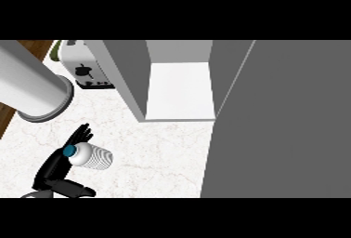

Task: Pick up the bottled water, place it into the cabinet and close the cabinet

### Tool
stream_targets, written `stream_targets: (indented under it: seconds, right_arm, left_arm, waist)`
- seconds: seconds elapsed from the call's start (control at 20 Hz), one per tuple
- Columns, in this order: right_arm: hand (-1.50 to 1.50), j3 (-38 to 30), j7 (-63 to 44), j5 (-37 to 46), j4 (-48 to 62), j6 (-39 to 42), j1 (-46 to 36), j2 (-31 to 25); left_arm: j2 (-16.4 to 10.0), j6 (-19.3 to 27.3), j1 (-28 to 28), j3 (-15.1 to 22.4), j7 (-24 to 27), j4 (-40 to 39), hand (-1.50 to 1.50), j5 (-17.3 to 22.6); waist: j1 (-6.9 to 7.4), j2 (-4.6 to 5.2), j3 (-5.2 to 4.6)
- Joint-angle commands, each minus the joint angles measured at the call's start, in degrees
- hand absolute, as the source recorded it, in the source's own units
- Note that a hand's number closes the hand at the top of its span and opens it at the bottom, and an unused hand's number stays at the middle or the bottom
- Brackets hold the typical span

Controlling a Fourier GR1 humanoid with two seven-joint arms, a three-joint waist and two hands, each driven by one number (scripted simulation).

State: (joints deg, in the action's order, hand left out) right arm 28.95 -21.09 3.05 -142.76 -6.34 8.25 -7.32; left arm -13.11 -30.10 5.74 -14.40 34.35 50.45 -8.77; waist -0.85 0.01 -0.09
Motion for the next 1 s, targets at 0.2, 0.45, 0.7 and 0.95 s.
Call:
stream_targets:
  seconds: [0.2, 0.45, 0.7, 0.95]
  right_arm:
    - [-1.50, 0.7, -4.0, 5.3, -5.1, -1.5, -0.9, -1.4]
    - [-1.50, 0.4, 1.8, 3.1, -3.5, -0.6, 2.6, -2.8]
    - [-1.50, 2.5, 0.6, 5.1, -4.1, -1.7, 2.2, -3.0]
    - [-1.50, 1.3, -0.8, 2.8, -5.7, -1.5, 2.1, -4.6]
  left_arm:
    - [-2.4, 1.4, 8.3, 0.1, 13.7, -17.7, -1.50, -3.0]
    - [0.6, 4.6, 12.1, -0.7, 16.7, -24.4, -1.50, -1.7]
    - [-0.6, 2.7, 14.3, -1.0, 17.9, -25.7, -1.50, -0.2]
    - [-1.0, -0.3, 15.8, 0.7, 19.1, -28.3, 1.50, -0.6]
  waist:
    - [-0.30, 0.11, -0.06]
    - [-0.61, 0.17, -0.05]
    - [-0.22, 0.04, -0.03]
    - [-0.37, 0.11, -0.04]
